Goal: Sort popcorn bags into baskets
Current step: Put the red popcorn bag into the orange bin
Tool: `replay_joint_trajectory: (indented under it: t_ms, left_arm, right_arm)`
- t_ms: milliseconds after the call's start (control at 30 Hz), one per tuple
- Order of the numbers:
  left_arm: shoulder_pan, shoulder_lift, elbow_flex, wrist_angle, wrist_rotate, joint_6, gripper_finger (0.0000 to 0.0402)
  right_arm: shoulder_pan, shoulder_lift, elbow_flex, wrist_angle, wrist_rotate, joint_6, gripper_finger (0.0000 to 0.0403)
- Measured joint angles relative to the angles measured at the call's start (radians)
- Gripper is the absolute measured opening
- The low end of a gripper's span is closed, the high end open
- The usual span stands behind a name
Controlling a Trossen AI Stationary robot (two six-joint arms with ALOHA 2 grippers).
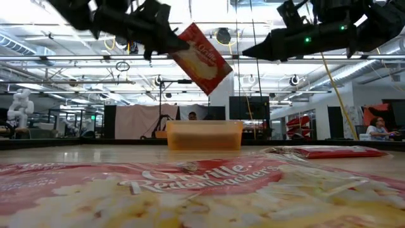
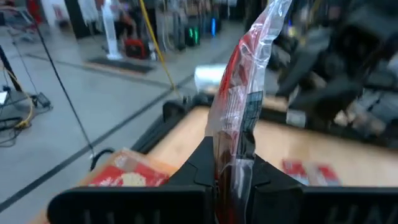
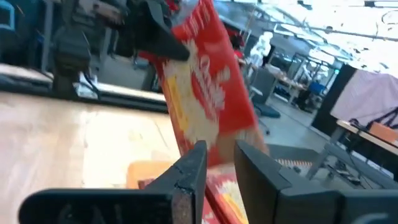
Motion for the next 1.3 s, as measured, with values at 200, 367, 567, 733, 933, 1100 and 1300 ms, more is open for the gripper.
replay_joint_trajectory:
  t_ms: [200,367,567,733,933,1100,1300]
  left_arm:
    - [0.008,0.057,-0.216,0.443,-0.082,-0.107,0.0019]
    - [0.018,0.155,-0.251,0.601,-0.094,-0.173,0.0019]
    - [-0.002,0.302,-0.227,0.69,-0.149,-0.291,0.0019]
    - [0.0,0.378,-0.229,0.702,-0.204,-0.407,0.0023]
    - [-0.002,0.433,-0.229,0.726,-0.197,-0.502,0.0032]
    - [-0.015,0.466,-0.209,0.728,-0.19,-0.539,0.0027]
    - [-0.014,0.483,-0.182,0.724,-0.229,-0.558,0.0064]
  right_arm:
    - [-0.009,0.0,0.0,-0.112,0.106,-0.04,0.0076]
    - [-0.036,0.0,0.0,-0.169,0.13,-0.037,0.0075]
    - [-0.037,0.0,0.0,-0.167,0.128,-0.023,0.0075]
    - [-0.04,-0.001,0.0,-0.186,0.131,-0.023,0.0075]
    - [-0.048,-0.001,0.0,-0.194,0.132,-0.021,0.0075]
    - [-0.048,-0.001,0.0,-0.193,0.13,-0.012,0.0075]
    - [-0.048,0.0,0.0,-0.193,0.13,-0.014,0.0075]
